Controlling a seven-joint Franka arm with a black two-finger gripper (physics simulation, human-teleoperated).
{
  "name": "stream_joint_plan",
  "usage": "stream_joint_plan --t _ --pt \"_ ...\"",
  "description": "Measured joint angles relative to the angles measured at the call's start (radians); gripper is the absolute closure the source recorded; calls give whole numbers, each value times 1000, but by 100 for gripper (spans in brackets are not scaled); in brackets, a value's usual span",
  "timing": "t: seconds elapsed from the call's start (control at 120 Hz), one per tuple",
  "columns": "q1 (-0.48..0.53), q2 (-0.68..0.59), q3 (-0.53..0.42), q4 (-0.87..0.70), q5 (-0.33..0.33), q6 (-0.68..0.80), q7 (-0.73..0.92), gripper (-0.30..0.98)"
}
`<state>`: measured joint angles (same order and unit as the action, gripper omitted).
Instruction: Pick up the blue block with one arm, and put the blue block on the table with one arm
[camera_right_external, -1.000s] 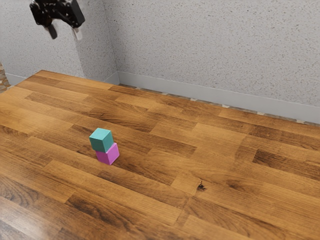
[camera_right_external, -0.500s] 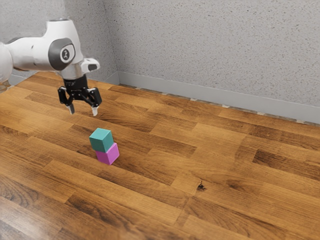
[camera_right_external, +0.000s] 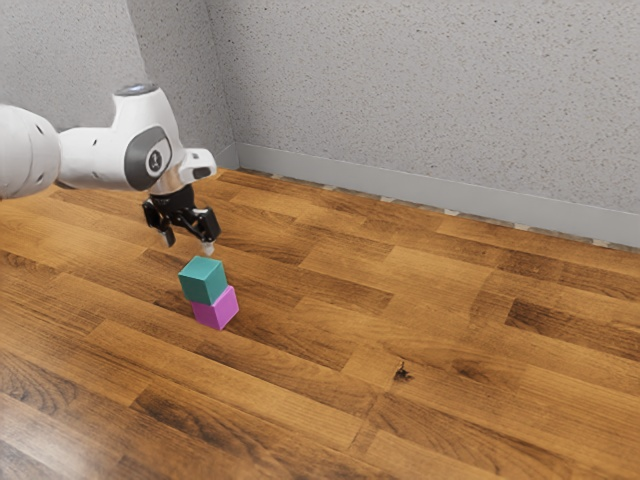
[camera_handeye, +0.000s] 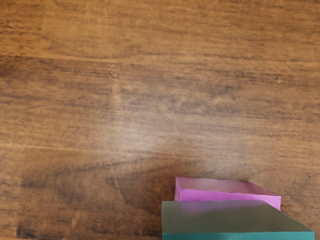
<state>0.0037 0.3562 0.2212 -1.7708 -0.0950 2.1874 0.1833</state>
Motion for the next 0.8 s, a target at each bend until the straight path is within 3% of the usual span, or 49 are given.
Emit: stream_joint_plan --t 0.525,0.8 --pt "4 97 5 78 -6 12 -55 0" --pt "1 11 -13 71 -6 -9 -35 0"
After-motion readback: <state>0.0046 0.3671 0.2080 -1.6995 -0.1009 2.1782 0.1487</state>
